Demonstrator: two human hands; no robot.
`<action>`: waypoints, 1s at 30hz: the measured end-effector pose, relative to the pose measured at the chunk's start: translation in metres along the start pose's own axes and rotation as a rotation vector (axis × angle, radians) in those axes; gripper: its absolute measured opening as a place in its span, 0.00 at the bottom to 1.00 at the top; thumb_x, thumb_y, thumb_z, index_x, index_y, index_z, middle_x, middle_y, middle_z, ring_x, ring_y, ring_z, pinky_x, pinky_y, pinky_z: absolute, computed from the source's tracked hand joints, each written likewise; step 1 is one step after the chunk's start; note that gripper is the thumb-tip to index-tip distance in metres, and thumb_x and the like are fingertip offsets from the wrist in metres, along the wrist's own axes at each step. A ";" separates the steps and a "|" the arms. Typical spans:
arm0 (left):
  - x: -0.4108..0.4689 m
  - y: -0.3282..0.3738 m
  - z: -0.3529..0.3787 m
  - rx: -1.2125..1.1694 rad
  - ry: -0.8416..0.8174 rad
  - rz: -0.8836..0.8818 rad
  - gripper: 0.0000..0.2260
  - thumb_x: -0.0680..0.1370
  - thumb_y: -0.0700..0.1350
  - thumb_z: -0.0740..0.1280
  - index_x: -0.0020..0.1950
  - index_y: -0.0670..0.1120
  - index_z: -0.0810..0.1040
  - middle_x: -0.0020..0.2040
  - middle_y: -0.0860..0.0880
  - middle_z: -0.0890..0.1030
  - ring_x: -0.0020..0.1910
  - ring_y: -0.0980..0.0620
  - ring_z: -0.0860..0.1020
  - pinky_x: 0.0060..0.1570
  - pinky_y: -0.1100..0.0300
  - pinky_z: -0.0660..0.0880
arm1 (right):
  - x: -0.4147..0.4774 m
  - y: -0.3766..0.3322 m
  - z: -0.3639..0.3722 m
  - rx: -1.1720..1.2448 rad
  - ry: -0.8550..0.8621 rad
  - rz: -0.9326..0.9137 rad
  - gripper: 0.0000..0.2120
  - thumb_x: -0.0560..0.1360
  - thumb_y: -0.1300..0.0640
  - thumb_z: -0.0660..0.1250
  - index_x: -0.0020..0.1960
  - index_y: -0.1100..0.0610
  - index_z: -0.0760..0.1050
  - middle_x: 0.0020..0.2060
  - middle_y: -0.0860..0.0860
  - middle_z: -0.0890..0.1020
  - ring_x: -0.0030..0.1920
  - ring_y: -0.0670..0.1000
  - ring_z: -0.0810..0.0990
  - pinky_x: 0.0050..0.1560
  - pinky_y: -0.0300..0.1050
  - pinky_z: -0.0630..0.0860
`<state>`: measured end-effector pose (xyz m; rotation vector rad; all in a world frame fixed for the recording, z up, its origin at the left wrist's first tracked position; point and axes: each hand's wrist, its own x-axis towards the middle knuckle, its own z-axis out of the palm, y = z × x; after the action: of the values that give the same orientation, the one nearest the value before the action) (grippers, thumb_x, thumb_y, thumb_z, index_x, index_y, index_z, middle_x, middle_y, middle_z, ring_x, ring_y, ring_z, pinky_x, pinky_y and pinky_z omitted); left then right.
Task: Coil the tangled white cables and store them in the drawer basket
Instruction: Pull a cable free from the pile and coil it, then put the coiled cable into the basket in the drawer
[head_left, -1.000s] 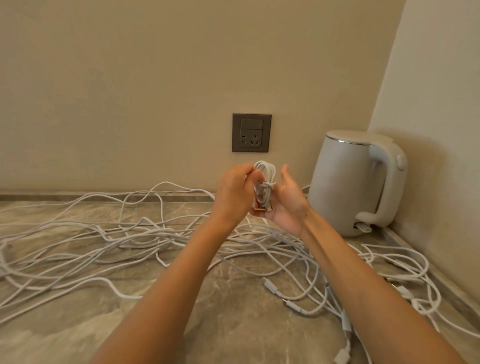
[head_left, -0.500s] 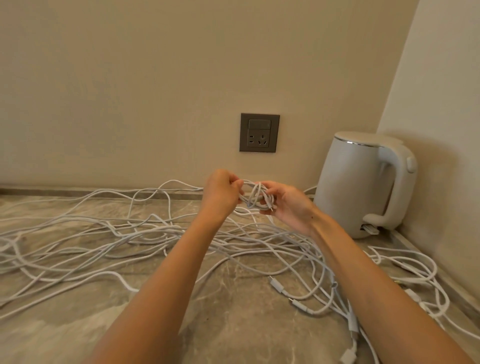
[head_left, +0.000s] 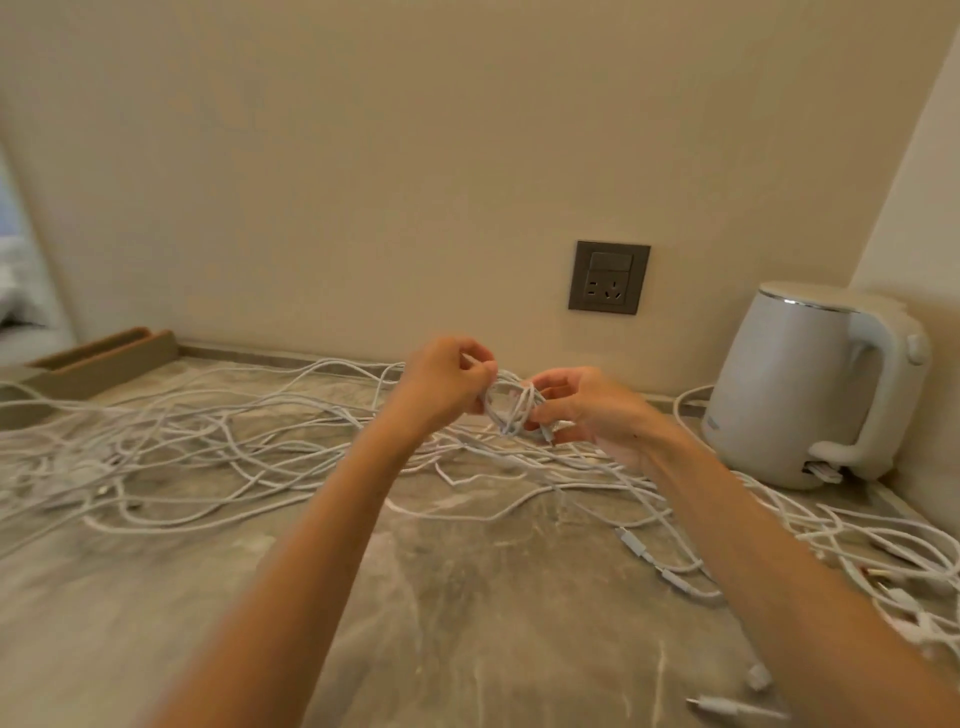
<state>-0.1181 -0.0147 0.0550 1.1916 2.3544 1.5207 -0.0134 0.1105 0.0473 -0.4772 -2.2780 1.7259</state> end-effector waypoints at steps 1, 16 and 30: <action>-0.009 -0.002 -0.012 0.014 -0.006 -0.008 0.08 0.77 0.39 0.64 0.53 0.38 0.78 0.40 0.42 0.81 0.38 0.46 0.80 0.48 0.52 0.79 | -0.002 -0.004 0.013 0.003 -0.015 -0.004 0.09 0.73 0.71 0.65 0.46 0.59 0.75 0.40 0.56 0.79 0.38 0.49 0.79 0.36 0.39 0.76; -0.221 -0.110 -0.218 0.158 0.341 -0.307 0.08 0.71 0.32 0.66 0.48 0.39 0.80 0.39 0.43 0.80 0.34 0.55 0.75 0.30 0.71 0.72 | -0.047 -0.038 0.306 0.037 -0.442 -0.060 0.06 0.72 0.68 0.68 0.46 0.60 0.76 0.40 0.56 0.81 0.37 0.48 0.81 0.35 0.38 0.78; -0.417 -0.251 -0.293 0.164 0.653 -0.808 0.04 0.72 0.38 0.69 0.46 0.46 0.80 0.41 0.47 0.81 0.36 0.57 0.77 0.31 0.68 0.73 | -0.097 0.036 0.545 -0.059 -0.783 0.161 0.11 0.72 0.67 0.67 0.55 0.65 0.78 0.39 0.55 0.81 0.41 0.49 0.80 0.43 0.42 0.79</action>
<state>-0.1059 -0.5500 -0.1337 -0.3588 2.8080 1.5260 -0.1293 -0.4010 -0.1352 0.0370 -2.8644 2.2115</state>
